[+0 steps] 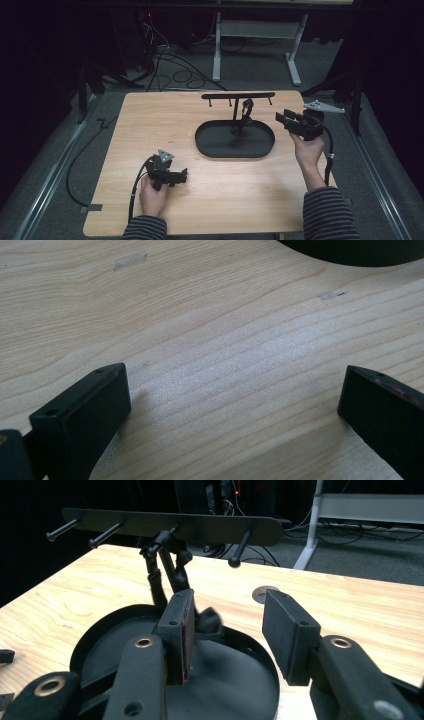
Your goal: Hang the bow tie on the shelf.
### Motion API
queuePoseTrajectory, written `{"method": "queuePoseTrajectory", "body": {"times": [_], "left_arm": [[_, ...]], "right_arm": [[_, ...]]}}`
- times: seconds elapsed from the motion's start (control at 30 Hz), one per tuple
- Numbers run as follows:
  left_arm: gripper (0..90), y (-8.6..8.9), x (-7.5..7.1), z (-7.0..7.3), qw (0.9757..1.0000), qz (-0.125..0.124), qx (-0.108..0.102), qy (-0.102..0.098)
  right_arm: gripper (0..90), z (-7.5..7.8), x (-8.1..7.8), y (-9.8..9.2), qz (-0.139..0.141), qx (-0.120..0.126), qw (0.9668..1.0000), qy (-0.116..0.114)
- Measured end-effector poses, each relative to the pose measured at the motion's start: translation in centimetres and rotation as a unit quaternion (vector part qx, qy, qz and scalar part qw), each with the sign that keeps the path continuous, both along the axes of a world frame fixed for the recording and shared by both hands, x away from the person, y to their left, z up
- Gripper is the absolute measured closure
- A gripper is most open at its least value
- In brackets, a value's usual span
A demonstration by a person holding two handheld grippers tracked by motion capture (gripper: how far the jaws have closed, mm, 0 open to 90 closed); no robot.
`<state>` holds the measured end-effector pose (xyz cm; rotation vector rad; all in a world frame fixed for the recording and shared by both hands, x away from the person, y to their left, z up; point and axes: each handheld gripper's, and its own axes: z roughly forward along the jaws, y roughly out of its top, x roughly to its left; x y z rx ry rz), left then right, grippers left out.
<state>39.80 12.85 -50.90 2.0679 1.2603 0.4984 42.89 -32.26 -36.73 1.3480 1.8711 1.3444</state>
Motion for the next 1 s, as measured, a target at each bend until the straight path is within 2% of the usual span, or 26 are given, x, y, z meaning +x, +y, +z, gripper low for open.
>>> {"method": "queuePoseTrajectory", "body": {"times": [0.47, 0.57, 0.8, 0.87, 1.0], "left_arm": [[0.8, 0.0, 0.0, 0.0, 1.0000, 0.000, 0.000, 0.000], [0.8, 0.0, 0.0, 0.0, 1.0000, 0.000, 0.000, 0.000], [0.8, 0.0, 0.0, 0.0, 1.0000, 0.000, 0.000, 0.000], [0.8, 0.0, 0.0, 0.0, 1.0000, 0.000, 0.000, 0.000], [0.8, 0.0, 0.0, 0.0, 1.0000, 0.000, 0.000, 0.000]], "right_arm": [[57.9, -0.7, -1.8, -1.5, -0.003, -0.005, 1.0000, -0.001], [57.9, -0.9, -2.3, -1.7, -0.003, 0.001, 1.0000, -0.006], [57.9, -1.2, -2.9, -1.8, 0.002, 0.000, 1.0000, -0.002], [58.0, -1.2, -3.3, -1.8, 0.005, 0.000, 0.9999, -0.009], [58.1, -1.4, -3.8, -1.8, 0.009, 0.002, 0.9999, -0.010]]}}
